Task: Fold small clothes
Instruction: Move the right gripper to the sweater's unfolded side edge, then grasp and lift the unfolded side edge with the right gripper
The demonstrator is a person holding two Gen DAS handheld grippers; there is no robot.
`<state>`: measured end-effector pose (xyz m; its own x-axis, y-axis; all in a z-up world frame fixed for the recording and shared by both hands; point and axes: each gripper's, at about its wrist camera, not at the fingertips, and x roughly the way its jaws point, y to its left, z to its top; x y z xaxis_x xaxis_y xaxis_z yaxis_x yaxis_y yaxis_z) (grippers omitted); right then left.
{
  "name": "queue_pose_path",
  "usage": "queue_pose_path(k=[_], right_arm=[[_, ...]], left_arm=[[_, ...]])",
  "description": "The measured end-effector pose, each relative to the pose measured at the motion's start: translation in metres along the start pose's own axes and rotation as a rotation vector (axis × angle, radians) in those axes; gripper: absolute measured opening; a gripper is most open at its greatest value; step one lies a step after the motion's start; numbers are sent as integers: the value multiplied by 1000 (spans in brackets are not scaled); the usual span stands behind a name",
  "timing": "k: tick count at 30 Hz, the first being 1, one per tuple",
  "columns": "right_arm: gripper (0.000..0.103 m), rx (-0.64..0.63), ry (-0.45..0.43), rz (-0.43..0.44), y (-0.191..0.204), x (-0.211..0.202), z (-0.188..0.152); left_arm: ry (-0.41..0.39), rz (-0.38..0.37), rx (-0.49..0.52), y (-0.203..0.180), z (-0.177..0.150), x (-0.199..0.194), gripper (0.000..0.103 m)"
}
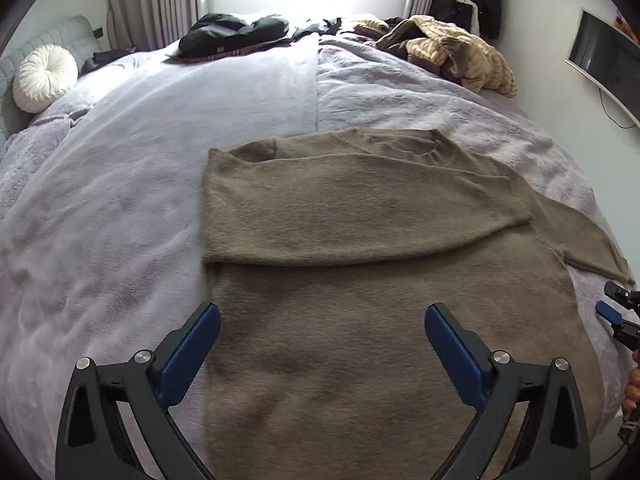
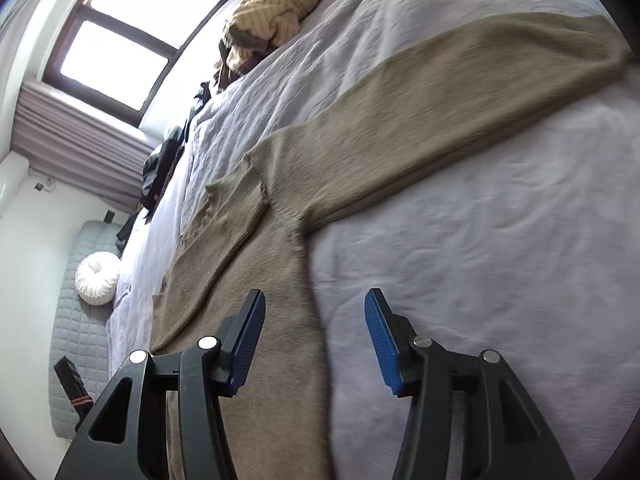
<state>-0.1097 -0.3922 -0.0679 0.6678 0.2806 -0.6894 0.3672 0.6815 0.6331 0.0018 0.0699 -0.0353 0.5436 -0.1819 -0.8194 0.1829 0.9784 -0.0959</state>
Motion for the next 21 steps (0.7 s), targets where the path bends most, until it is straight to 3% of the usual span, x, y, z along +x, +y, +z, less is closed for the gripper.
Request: queue_pose_path(k=[9, 17, 21], right_arm=[[56, 75, -103, -21, -42, -41, 22], [56, 208, -245, -85, -86, -69, 59], [56, 298, -296, -104, -110, -72, 82]], left_arm=[[40, -18, 42, -52, -15, 4, 102], [150, -112, 34, -87, -21, 26, 102], [145, -131, 31, -106, -22, 26, 102]])
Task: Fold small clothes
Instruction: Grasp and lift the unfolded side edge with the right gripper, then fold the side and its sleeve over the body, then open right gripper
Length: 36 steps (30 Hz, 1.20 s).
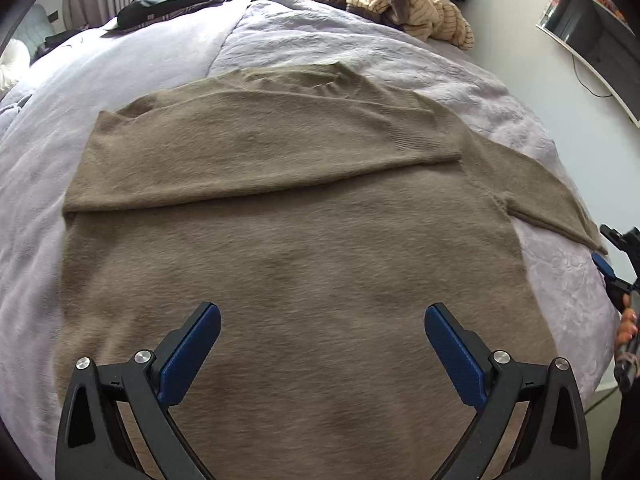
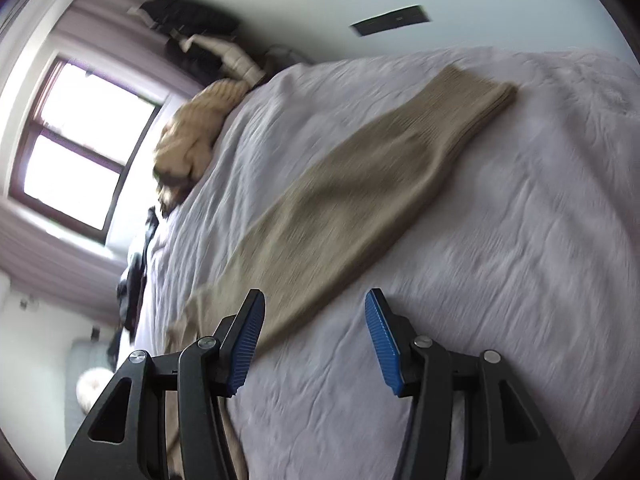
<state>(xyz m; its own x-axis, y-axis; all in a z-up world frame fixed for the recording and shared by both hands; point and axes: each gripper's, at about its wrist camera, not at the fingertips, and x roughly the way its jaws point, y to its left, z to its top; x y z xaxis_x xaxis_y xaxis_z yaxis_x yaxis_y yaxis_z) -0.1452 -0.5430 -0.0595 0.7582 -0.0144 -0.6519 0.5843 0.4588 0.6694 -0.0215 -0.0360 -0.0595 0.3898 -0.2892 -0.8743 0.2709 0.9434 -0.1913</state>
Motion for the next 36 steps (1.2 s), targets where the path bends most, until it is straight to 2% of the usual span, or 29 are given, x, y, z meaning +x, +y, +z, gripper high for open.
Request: queue_pose_path(k=[8, 9, 10, 11, 12, 17, 22, 28, 32, 36], right_arm=[[56, 163, -59, 38, -28, 23, 37], [53, 170, -60, 48, -30, 24, 39], [45, 178, -58, 60, -32, 26, 42], [17, 182, -54, 62, -32, 29, 44], [6, 190, -52, 58, -34, 30, 46], [6, 149, -56, 126, -18, 28, 46], [6, 6, -32, 251, 37, 27, 40], [6, -263, 53, 342, 148, 47, -1], [6, -470, 162, 413, 227, 73, -57], [6, -683, 312, 439, 297, 114, -141]], left_arm=[[-41, -21, 8, -33, 15, 3, 102], [-45, -22, 8, -36, 17, 4, 102], [-50, -22, 9, -38, 18, 4, 102], [-54, -20, 11, -39, 20, 4, 102], [-59, -17, 14, -40, 21, 5, 102], [-77, -2, -5, -33, 24, 5, 102], [-117, 38, -26, -12, 27, -2, 102], [-162, 70, -92, 26, 26, -11, 102], [-170, 76, -171, 62, 22, -15, 102], [-190, 98, -225, 90, 18, -20, 102]])
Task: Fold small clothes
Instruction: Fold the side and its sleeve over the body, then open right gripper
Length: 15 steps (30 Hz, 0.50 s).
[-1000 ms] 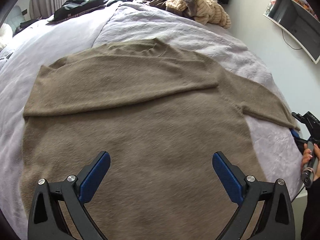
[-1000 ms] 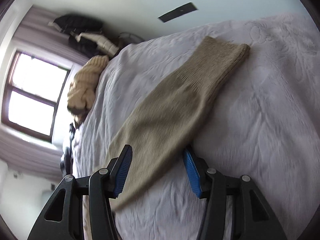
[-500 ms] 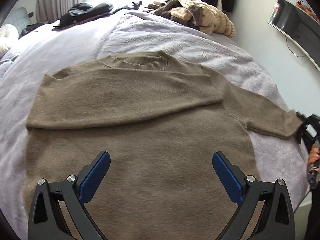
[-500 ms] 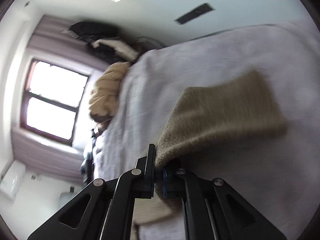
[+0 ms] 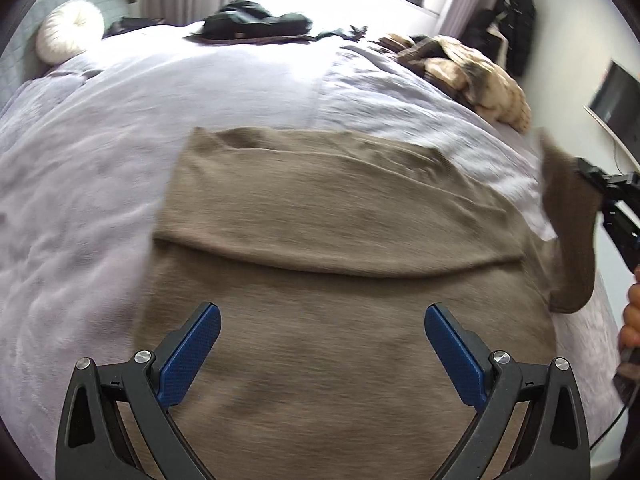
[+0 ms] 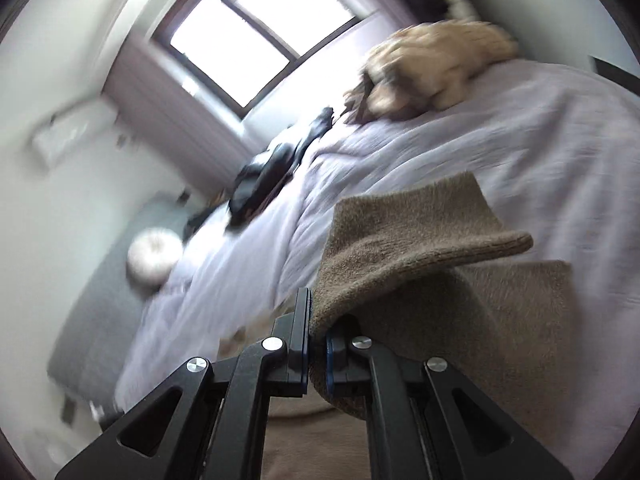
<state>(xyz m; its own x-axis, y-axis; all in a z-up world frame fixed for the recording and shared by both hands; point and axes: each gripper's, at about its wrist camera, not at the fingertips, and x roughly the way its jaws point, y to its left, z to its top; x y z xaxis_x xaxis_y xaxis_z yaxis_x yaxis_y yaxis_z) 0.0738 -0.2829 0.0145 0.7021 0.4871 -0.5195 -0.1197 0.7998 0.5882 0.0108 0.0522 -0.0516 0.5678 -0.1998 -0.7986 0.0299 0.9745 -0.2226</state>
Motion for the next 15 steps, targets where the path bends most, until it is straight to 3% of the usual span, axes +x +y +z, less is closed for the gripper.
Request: queue_pose_path(k=[3, 8, 9, 11, 15], right_arm=[[6, -60, 131, 14, 29, 60, -24], [9, 19, 318, -23, 17, 120, -60], [20, 48, 341, -44, 9, 123, -64], [43, 101, 333, -69, -4, 122, -62], [44, 209, 233, -80, -25, 104, -45]], left_arm=[[-23, 17, -15, 20, 3, -2, 102], [-43, 14, -15, 38, 6, -3, 102], [-44, 10, -18, 43, 6, -2, 102], [-44, 2, -26, 50, 7, 0, 102], [-45, -6, -43, 60, 6, 3, 102]])
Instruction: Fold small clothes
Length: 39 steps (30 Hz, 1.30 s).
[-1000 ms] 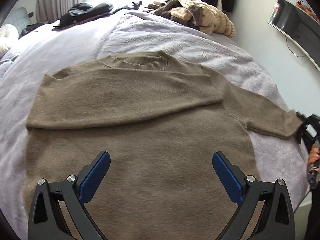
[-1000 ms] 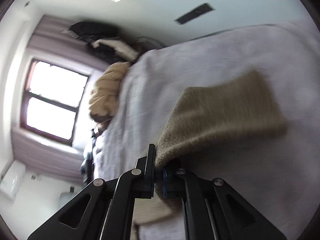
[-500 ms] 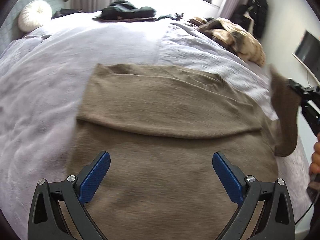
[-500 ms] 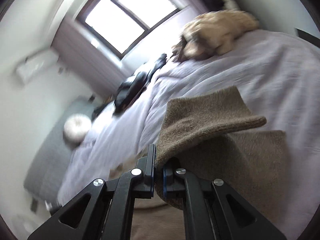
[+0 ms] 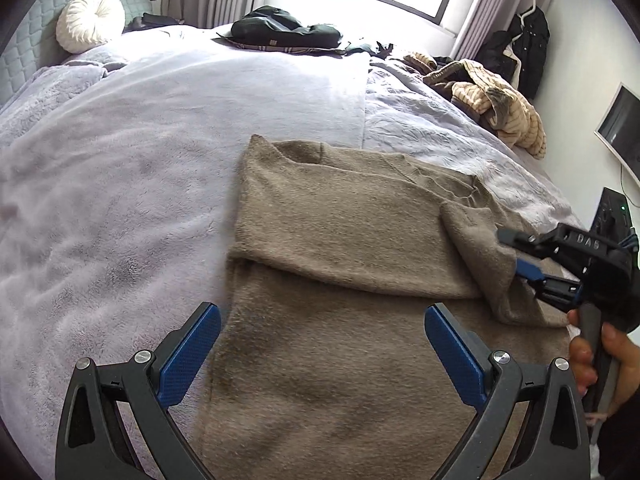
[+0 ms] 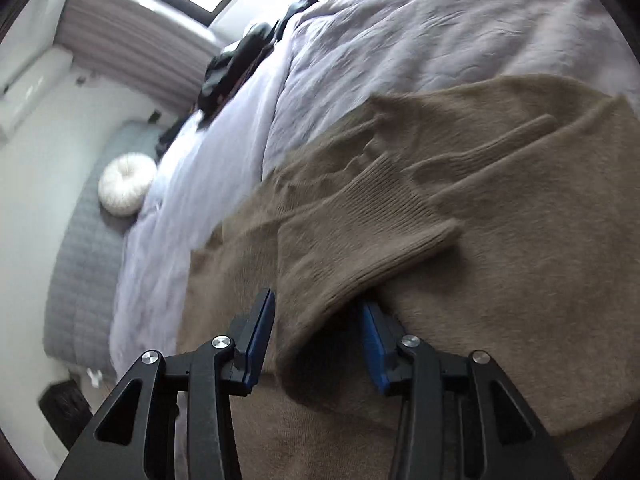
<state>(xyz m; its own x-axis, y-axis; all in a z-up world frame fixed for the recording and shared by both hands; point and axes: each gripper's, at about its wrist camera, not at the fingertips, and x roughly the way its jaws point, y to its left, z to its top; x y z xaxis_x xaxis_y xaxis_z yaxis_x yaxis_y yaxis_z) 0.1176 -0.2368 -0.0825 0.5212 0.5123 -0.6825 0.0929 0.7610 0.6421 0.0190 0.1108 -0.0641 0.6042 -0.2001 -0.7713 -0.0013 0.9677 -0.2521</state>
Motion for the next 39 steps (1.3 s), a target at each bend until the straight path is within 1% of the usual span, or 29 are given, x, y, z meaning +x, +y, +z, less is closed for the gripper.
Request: queue_pose_path(k=[1, 2, 3, 4, 6, 8, 11, 12, 13, 14, 15, 16, 17, 18, 19, 20, 21, 23, 25, 26, 28, 32, 35, 36, 37, 39], right_arm=[[37, 5, -13, -13, -2, 0, 4], [10, 2, -22, -23, 0, 0, 6], [8, -11, -28, -23, 6, 3, 9], [8, -34, -37, -15, 13, 5, 10], [8, -122, -47, 17, 37, 13, 9], [8, -210, -26, 50, 60, 23, 4], [8, -345, 60, 77, 92, 44, -13], [12, -374, 112, 84, 99, 54, -20], [12, -388, 160, 85, 101, 63, -25], [14, -399, 220, 63, 102, 75, -31], [16, -403, 243, 42, 101, 83, -34], [17, -404, 253, 27, 99, 85, -37], [20, -393, 250, 30, 95, 80, -39], [29, -367, 244, 46, 91, 75, -39], [35, -337, 238, 60, 85, 67, -37], [46, -316, 229, 72, 81, 59, -36], [49, -302, 214, 82, 76, 49, -36], [49, -282, 187, 93, 62, 23, -35], [49, -257, 161, 78, 50, 6, -35], [49, -238, 149, 70, 43, -3, -35], [50, -167, 118, 58, 19, -27, -34], [50, 6, 67, 54, -40, -71, -37], [50, 126, 24, 38, -82, -98, -44], [50, 153, 11, 30, -92, -103, -46], [50, 185, -2, 28, -104, -110, -46], [50, 265, -26, 63, -123, -112, -48]], left_arm=[[1, -2, -6, 2, 0, 1, 102], [1, -4, -10, 3, 0, 0, 102], [0, -7, -17, 6, 0, 0, 102], [-2, -8, -20, 9, -1, -1, 102], [-5, -2, -24, 14, -1, -3, 102], [-7, 6, -28, 19, -1, -4, 102], [-8, 22, -36, 28, -1, -5, 102], [-7, 24, -39, 30, -2, -5, 102], [-3, 25, -43, 32, -1, -5, 102], [1, 22, -47, 34, -1, -4, 102], [8, 15, -50, 35, 0, -3, 102], [13, 11, -49, 35, 1, -2, 102], [17, 6, -46, 34, 3, -1, 102], [20, 1, -42, 33, 5, 0, 102], [23, -8, -38, 31, 7, 1, 102], [30, -26, -30, 27, 11, 3, 102], [35, -39, -25, 24, 13, 4, 102], [44, -84, -4, 13, 22, 9, 102], [59, -136, 21, 0, 36, 21, 102], [66, -146, 26, -4, 40, 25, 102], [103, -181, 50, -14, 55, 45, 102], [194, -198, 96, -24, 78, 83, 102], [234, -191, 120, -27, 88, 104, 102], [239, -199, 123, -28, 90, 108, 101], [239, -211, 123, -29, 91, 109, 93], [252, -230, 130, -32, 92, 110, 66]])
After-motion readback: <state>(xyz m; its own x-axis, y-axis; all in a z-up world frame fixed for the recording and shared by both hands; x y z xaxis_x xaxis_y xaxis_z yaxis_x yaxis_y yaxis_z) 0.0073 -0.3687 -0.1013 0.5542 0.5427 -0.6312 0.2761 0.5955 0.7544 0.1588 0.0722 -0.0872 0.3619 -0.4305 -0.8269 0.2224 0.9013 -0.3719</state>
